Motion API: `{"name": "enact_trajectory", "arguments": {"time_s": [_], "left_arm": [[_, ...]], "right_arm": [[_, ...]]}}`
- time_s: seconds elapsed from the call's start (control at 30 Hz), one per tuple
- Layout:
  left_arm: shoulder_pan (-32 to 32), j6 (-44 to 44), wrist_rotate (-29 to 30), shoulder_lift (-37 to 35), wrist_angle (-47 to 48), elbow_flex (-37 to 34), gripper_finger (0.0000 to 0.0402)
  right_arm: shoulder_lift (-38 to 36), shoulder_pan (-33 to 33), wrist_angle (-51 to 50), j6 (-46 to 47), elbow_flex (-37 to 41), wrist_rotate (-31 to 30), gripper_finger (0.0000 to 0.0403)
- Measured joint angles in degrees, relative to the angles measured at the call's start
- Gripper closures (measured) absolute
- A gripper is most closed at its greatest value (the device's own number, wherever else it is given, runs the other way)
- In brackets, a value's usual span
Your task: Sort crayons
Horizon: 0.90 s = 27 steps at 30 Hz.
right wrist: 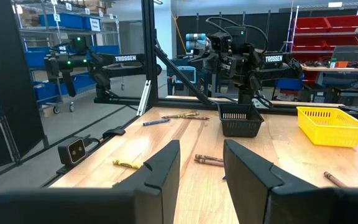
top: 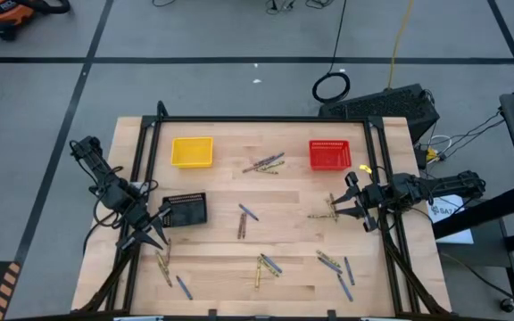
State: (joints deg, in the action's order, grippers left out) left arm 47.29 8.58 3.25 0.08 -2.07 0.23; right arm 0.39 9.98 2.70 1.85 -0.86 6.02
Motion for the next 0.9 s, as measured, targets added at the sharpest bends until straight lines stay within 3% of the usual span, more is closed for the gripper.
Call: {"name": "enact_trajectory", "arguments": {"time_s": [0.9], "left_arm": [[-0.02, 0.00, 0.00, 0.02, -0.02, 0.02, 0.0322]], "right_arm": [[-0.01, -0.01, 3.00, 0.73, 0.00, 0.00, 0.0292]]}}
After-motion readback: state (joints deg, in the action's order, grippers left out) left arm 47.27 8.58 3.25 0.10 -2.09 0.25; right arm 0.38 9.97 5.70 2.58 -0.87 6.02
